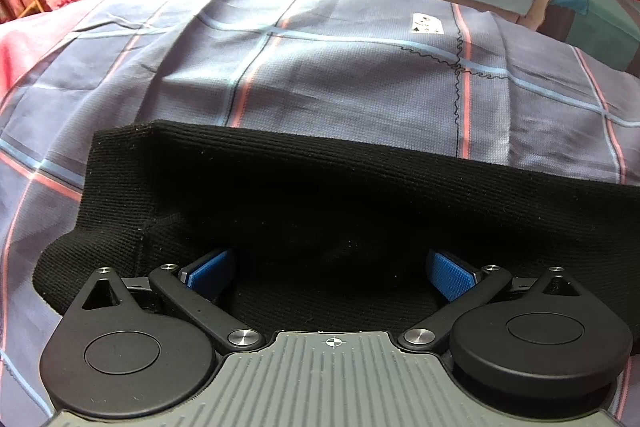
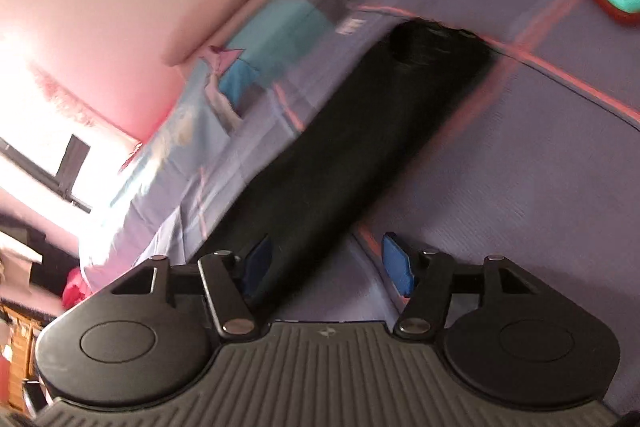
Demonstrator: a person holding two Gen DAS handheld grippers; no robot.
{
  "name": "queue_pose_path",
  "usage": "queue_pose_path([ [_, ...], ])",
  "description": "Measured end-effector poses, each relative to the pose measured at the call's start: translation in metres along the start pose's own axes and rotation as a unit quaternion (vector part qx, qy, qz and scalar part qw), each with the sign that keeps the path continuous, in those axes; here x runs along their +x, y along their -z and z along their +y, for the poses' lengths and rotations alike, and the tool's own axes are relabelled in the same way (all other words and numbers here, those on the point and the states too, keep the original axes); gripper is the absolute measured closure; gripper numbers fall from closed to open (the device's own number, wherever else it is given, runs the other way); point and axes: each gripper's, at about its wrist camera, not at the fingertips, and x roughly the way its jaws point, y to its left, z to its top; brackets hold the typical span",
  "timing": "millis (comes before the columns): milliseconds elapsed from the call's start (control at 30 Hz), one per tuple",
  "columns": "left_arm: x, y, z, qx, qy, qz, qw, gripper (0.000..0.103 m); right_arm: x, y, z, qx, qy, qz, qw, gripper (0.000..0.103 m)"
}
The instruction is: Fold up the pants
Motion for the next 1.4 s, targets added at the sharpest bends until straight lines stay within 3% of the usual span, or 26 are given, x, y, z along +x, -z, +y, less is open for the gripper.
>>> queue_pose_path([
  [67, 0.000, 0.001, -0.001, 0.002, -0.002, -0.002, 1.0000, 0.000, 0.016, -0.011, 0.002, 0.007, -0.011, -0.005, 1.000, 0.038],
  [100, 0.000, 0.001, -0.001, 0.002, -0.003, -0.003, 1.0000, 0.000, 0.017, -0.010, 0.000, 0.011, -0.014, -0.011, 1.000, 0.068],
  [133, 0.000, 0.001, -0.002, 0.003, -0.004, -0.002, 1.0000, 0.000, 0.017, -0.016, -0.006, 0.018, -0.001, -0.004, 1.000, 0.088],
  [200, 0.000, 0.001, -0.002, 0.005, -0.002, -0.001, 1.0000, 0.000, 0.011, -0.029, -0.023, 0.054, -0.019, -0.016, 0.998, 0.087],
  [333, -0.001, 0.002, -0.001, 0.011, 0.001, -0.003, 0.9999, 0.000, 0.015, -0.025, -0.033, 0.059, -0.022, -0.016, 0.998, 0.085],
  [433, -0.003, 0.002, 0.001, 0.021, 0.009, 0.000, 0.9997, 0.000, -0.002, -0.022, -0.031, 0.072, -0.015, -0.015, 0.997, 0.064],
  [467, -0.006, 0.001, 0.001, 0.026, 0.013, 0.004, 0.9996, 0.000, -0.013, -0.018, -0.027, 0.063, 0.000, -0.027, 0.998, 0.045],
  [500, -0.009, 0.000, 0.002, 0.029, 0.018, 0.009, 0.9994, 0.000, -0.024, -0.011, -0.021, 0.048, 0.010, -0.042, 0.998, 0.035],
  [567, -0.019, -0.001, 0.006, 0.029, 0.040, 0.008, 0.9987, 0.000, -0.053, 0.018, -0.005, -0.004, -0.007, -0.042, 0.999, 0.036],
  [633, -0.032, -0.001, 0.013, 0.022, 0.071, -0.001, 0.9972, 0.000, -0.058, 0.052, 0.020, -0.062, -0.059, 0.014, 0.996, 0.036],
  [700, -0.036, -0.004, 0.015, 0.025, 0.092, -0.009, 0.9954, 0.000, -0.048, 0.099, 0.057, -0.131, -0.143, 0.110, 0.975, 0.039],
  [800, -0.023, -0.009, 0.012, 0.047, 0.104, 0.001, 0.9935, 0.000, -0.025, 0.166, 0.119, -0.221, -0.229, 0.219, 0.922, 0.047],
  [867, -0.005, -0.010, 0.012, 0.058, 0.107, 0.027, 0.9923, 0.000, -0.010, 0.197, 0.153, -0.256, -0.265, 0.253, 0.894, 0.054],
  [933, -0.003, -0.007, 0.010, 0.072, 0.122, 0.022, 0.9896, 0.000, 0.007, 0.219, 0.182, -0.301, -0.270, 0.259, 0.877, 0.054],
  [1000, -0.004, -0.004, 0.009, 0.087, 0.122, 0.018, 0.9885, 0.000, 0.027, 0.230, 0.199, -0.325, -0.262, 0.260, 0.871, 0.054],
  [1100, -0.005, 0.000, 0.012, 0.094, 0.132, 0.010, 0.9868, 0.000, 0.051, 0.234, 0.213, -0.329, -0.256, 0.254, 0.873, 0.054],
  [1167, -0.005, 0.001, 0.016, 0.085, 0.140, 0.008, 0.9865, 0.000, 0.068, 0.232, 0.214, -0.302, -0.267, 0.259, 0.878, 0.054],
  [1200, -0.005, 0.000, 0.017, 0.079, 0.143, 0.007, 0.9865, 0.000, 0.074, 0.235, 0.212, -0.282, -0.275, 0.282, 0.875, 0.054],
  [1267, -0.005, 0.000, 0.019, 0.073, 0.149, 0.006, 0.9861, 0.000, 0.085, 0.245, 0.213, -0.252, -0.324, 0.362, 0.837, 0.051],
  [1300, -0.005, 0.000, 0.020, 0.072, 0.151, 0.006, 0.9859, 0.000, 0.080, 0.247, 0.214, -0.263, -0.338, 0.368, 0.825, 0.046],
  [1333, -0.005, 0.000, 0.021, 0.071, 0.154, 0.005, 0.9856, 0.000, 0.075, 0.244, 0.214, -0.286, -0.344, 0.353, 0.821, 0.047],
  [1367, -0.004, -0.001, 0.021, 0.071, 0.155, 0.005, 0.9854, 0.000, 0.077, 0.236, 0.214, -0.287, -0.337, 0.338, 0.830, 0.048],
  [1400, -0.004, -0.001, 0.020, 0.070, 0.155, 0.005, 0.9854, 0.000, 0.084, 0.224, 0.208, -0.255, -0.318, 0.317, 0.856, 0.048],
])
